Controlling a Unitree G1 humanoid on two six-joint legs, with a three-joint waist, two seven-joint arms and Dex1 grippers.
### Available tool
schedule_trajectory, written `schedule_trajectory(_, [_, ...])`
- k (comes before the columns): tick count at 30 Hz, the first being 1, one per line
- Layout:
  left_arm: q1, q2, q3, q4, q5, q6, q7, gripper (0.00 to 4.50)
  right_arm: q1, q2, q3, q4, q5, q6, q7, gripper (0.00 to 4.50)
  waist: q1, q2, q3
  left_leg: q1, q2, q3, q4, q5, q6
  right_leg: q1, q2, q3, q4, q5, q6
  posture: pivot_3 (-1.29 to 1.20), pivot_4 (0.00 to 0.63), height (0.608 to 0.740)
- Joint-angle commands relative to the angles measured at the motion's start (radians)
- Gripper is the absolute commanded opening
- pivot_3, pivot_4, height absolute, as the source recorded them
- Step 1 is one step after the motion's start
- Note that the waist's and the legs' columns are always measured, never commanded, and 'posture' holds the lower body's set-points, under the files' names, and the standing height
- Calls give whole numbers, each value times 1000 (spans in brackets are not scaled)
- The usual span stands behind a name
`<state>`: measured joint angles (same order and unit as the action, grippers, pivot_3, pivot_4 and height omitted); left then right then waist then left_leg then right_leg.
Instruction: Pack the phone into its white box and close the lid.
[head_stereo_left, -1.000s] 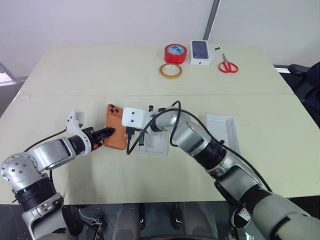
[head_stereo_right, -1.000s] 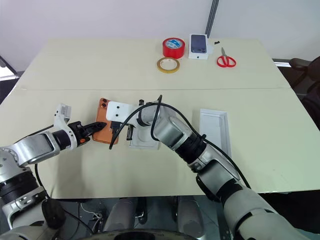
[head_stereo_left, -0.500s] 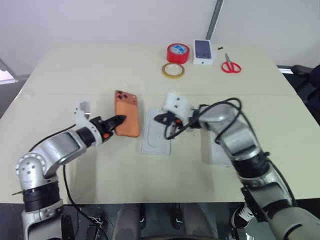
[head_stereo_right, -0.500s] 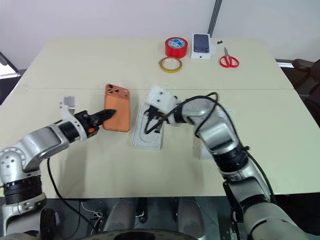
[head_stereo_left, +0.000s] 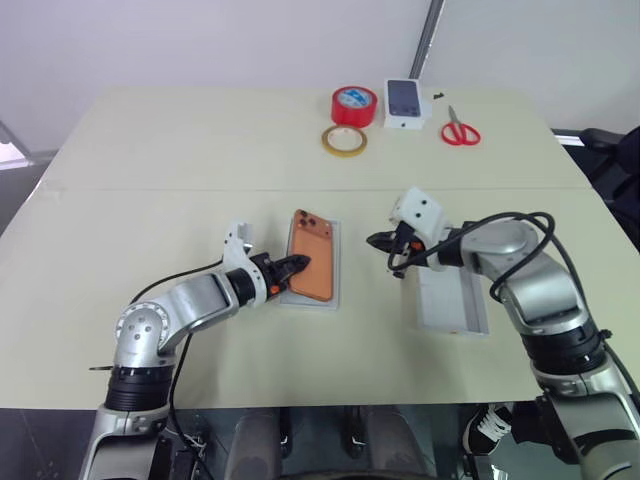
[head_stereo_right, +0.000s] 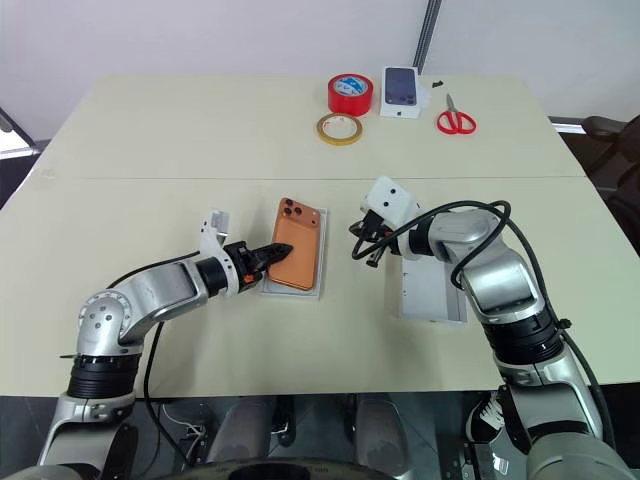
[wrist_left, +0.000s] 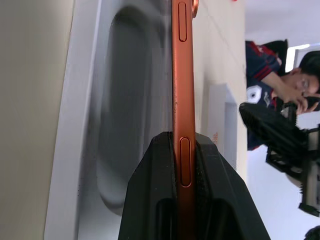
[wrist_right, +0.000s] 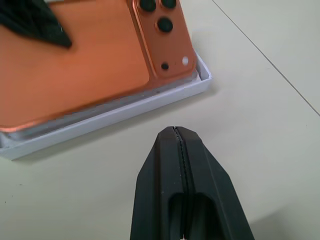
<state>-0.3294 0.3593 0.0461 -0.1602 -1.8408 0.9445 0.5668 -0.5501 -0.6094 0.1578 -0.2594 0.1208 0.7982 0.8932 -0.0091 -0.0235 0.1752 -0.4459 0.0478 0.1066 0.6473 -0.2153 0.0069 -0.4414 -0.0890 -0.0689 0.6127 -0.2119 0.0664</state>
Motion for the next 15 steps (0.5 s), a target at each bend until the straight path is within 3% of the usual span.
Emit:
schedule_trajectory(1, [-23, -2, -10, -23, 9, -13, -27, 25, -10, -14, -12, -34, 13, -15, -16, 0, 0, 0, 0, 0, 0, 0, 0, 0, 0, 0, 0, 0, 0, 0, 0, 0, 150, 740])
schedule_trajectory(3, [-20, -1, -13, -23, 14, -14, -27, 25, -15, -14, -6, -27, 13, -22, -21, 0, 0, 0, 0, 0, 0, 0, 0, 0, 0, 0, 0, 0, 0, 0, 0, 0, 150, 740])
schedule_trajectory(13, [-13, 65, -31, -90, 50, 17, -54, 4460, -28, -23, 22, 8, 4, -51, -27, 0, -1, 0, 0, 1, 0, 0, 0, 0, 0, 1, 1, 0, 0, 0, 0, 0, 150, 740])
schedule_trajectory(15, [-26, 105, -33, -115, 64, 36, -71, 4460, -30, -26, 23, 12, 3, -54, -27, 0, -3, 0, 0, 1, 0, 0, 0, 0, 0, 1, 1, 0, 0, 0, 0, 0, 150, 740])
